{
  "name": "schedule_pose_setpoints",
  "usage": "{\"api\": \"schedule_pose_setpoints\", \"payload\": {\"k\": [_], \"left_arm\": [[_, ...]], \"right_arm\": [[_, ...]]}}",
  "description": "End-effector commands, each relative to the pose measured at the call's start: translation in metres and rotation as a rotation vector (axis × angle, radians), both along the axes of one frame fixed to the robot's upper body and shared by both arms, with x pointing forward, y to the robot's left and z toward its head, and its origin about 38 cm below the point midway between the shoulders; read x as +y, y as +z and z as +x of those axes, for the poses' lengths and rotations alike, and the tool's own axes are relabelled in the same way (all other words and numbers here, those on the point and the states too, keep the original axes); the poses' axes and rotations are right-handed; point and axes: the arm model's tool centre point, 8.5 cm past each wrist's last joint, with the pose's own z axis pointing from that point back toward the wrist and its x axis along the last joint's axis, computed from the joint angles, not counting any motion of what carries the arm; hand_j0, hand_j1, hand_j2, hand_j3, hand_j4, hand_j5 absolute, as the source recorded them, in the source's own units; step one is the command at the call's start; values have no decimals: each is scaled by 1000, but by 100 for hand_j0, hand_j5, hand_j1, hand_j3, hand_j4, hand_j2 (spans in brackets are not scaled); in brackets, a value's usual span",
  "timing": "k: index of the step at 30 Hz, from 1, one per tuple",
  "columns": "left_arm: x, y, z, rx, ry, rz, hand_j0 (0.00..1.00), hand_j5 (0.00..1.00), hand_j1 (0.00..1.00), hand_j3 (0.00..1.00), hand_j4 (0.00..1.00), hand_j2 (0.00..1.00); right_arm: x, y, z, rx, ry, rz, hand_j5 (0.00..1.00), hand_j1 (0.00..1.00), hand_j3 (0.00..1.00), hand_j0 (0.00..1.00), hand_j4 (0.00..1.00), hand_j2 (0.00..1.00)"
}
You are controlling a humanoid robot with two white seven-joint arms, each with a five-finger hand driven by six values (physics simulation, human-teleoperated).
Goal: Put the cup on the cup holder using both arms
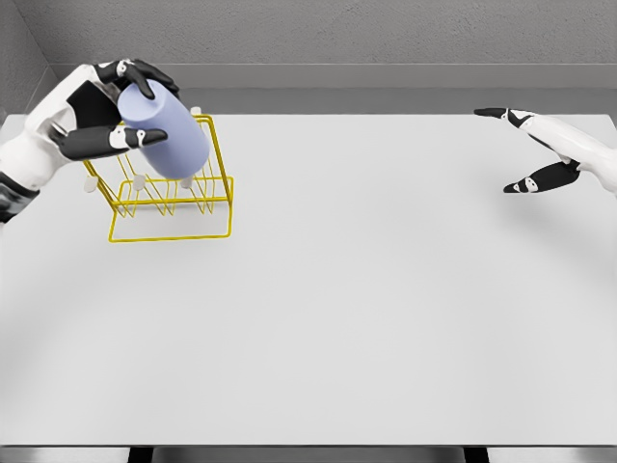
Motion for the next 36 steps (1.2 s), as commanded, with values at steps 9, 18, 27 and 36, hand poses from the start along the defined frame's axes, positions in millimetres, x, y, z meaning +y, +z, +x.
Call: {"api": "schedule_pose_setpoints", "payload": {"k": [9, 18, 27, 36], "left_arm": [[-5, -4, -3, 10, -13, -13, 36, 36, 36, 36, 36, 36], [-3, -12, -6, 27, -8, -12, 45, 45, 45, 45, 45, 45], [-1, -12, -7, 28, -5, -3, 98, 98, 98, 98, 98, 98], [-8, 6, -47, -86, -84, 66, 99, 99, 99, 99, 99, 99]], "right_arm": [[0, 1, 0, -1, -2, 8, 100, 100, 100, 100, 100, 100], [1, 0, 0, -1, -1, 9, 100, 100, 100, 100, 100, 100], [0, 1, 0, -1, -2, 8, 100, 100, 100, 100, 100, 100], [1, 0, 0, -1, -1, 9, 100, 100, 100, 100, 100, 100]]}}
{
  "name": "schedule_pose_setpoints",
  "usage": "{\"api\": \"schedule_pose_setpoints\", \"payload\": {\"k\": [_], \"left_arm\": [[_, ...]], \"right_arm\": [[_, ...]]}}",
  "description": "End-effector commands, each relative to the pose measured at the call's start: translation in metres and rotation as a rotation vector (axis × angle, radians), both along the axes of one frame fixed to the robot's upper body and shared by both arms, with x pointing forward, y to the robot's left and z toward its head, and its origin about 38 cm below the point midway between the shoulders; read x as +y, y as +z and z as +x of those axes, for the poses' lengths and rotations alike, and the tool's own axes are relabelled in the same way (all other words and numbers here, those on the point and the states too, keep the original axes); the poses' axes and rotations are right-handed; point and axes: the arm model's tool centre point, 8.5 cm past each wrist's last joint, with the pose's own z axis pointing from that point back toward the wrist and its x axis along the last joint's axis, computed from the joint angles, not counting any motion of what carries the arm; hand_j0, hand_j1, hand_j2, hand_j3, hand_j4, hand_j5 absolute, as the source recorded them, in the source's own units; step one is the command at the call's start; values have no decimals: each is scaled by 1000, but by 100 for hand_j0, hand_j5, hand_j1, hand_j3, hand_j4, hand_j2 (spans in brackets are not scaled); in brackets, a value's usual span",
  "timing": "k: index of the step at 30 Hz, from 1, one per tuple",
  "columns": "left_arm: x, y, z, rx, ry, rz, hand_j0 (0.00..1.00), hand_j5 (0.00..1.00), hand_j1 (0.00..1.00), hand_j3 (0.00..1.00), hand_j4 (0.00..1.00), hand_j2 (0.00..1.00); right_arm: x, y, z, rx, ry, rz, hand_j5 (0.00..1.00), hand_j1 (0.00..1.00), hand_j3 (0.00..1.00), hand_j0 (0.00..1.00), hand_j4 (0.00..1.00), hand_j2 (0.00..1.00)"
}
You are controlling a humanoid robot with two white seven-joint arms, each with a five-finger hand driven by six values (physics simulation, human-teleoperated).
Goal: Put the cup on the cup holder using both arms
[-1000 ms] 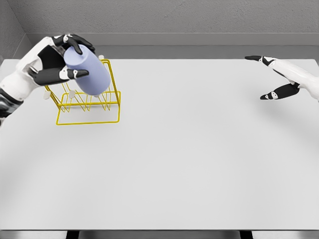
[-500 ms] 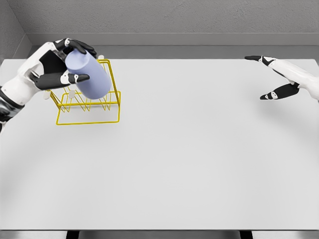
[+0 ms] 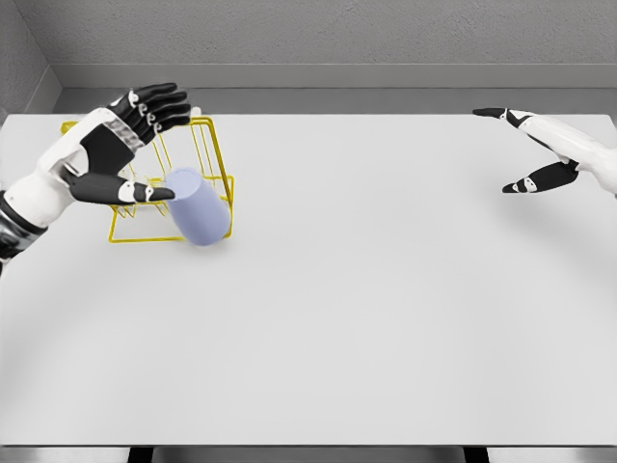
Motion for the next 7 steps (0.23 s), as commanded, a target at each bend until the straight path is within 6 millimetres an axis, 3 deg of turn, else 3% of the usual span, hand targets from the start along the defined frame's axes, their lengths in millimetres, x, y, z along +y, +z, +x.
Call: {"api": "schedule_pose_setpoints", "payload": {"k": [1, 3, 7], "left_arm": [[3, 37, -22, -182, -55, 64, 99, 99, 99, 99, 99, 99], [2, 44, -39, -444, -71, 149, 100, 100, 100, 100, 100, 100], [3, 22, -53, -408, -91, 164, 100, 100, 100, 100, 100, 100]], "right_arm": [[-1, 1, 0, -1, -3, 7, 100, 100, 100, 100, 100, 100], [0, 1, 0, -1, -2, 8, 100, 100, 100, 100, 100, 100], [0, 1, 0, -1, -2, 8, 100, 100, 100, 100, 100, 100]]}}
